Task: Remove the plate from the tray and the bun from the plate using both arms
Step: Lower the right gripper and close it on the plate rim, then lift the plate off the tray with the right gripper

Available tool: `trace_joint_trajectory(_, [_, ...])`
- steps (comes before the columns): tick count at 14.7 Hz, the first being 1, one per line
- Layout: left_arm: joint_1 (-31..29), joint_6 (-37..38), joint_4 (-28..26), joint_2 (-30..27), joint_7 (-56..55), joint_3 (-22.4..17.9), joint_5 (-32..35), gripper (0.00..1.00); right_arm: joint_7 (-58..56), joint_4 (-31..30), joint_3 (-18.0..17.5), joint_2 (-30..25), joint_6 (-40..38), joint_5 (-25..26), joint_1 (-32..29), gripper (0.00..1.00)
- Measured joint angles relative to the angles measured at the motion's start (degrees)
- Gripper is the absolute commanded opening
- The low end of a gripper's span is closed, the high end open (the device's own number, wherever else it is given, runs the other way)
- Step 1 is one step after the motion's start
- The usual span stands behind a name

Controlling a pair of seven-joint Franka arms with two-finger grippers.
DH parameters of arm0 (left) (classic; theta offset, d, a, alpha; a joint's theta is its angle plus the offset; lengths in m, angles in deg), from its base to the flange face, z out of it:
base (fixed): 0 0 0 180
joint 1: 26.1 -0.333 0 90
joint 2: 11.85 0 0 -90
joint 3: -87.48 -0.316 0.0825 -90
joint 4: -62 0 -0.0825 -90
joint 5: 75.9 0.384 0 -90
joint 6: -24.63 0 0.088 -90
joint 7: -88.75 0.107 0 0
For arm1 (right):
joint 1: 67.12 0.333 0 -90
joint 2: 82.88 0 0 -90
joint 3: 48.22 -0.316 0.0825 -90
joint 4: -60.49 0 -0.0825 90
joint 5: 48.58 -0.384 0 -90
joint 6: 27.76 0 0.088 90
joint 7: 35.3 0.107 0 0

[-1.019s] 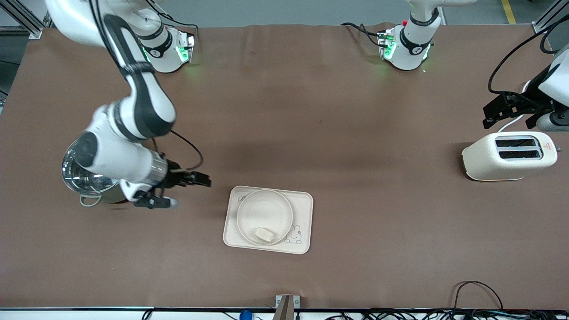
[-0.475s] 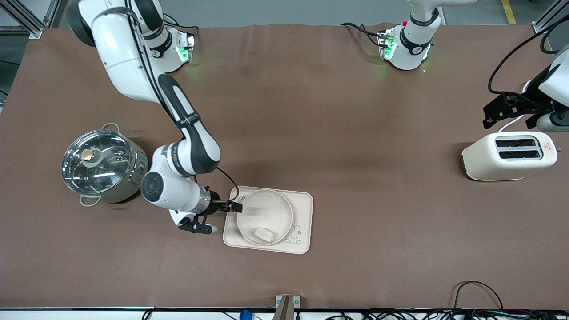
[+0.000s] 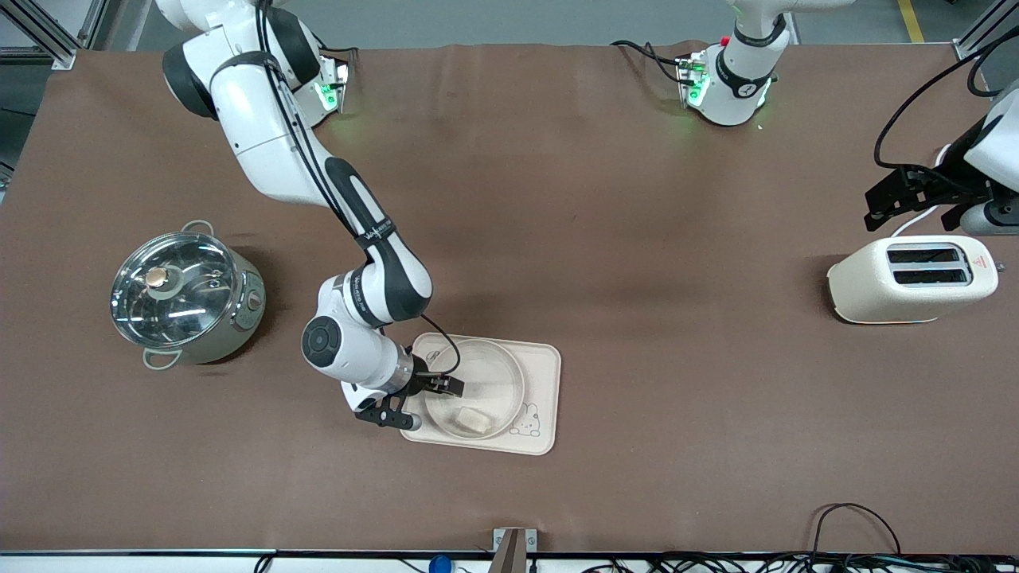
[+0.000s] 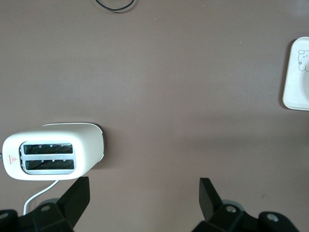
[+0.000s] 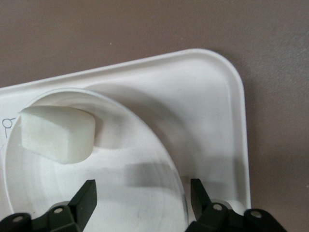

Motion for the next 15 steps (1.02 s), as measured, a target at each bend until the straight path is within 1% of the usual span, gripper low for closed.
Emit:
trace_joint_trajectory(1, [0.0,0.0,0.0,0.0,0.0,0.0,0.0,1.0,-0.25,0.16,0.12,0.1,-0.08,0.0,-0.2,0.41])
trace_joint_trajectory(2, [0.0,0.0,0.0,0.0,0.0,0.0,0.0,1.0,-0.79,0.16,0.22,0.11,-0.18,0.0,-0.45,0.32])
trace_joint_trajectory(4, [0.0,0.01,0.0,0.0,0.0,0.0,0.0,1.0,-2.43,0.16,0.29,0.13,-0.39,0.0,-1.17,0.18])
trace_joint_trajectory(5, [0.0,0.01,0.0,0.0,0.0,0.0,0.0,1.0,-2.94,0.16,0.29,0.15,-0.5,0.0,-1.5,0.07])
trace_joint_trajectory(6, [0.0,0.01,0.0,0.0,0.0,0.0,0.0,1.0,-3.24,0.16,0.29,0.15,-0.59,0.0,-1.71,0.02])
trace_joint_trajectory(9, [0.0,0.01,0.0,0.0,0.0,0.0,0.0,1.0,-3.74,0.56,0.29,-0.03,-1.29,-0.01,-2.13,0.0])
trace_joint_trajectory(11, [0.0,0.01,0.0,0.0,0.0,0.0,0.0,1.0,-5.46,1.11,0.36,-1.29,-5.8,0.04,-2.96,0.0])
trace_joint_trajectory(13, [0.0,0.01,0.0,0.02,0.0,0.0,0.0,1.0,-9.24,0.96,0.44,-4.07,-11.6,0.02,-4.25,0.0])
trace_joint_trajectory(15, [0.0,0.02,0.01,0.03,0.0,0.0,0.0,1.0,-10.93,-1.13,0.44,-8.27,-14.68,0.02,-5.32,0.0])
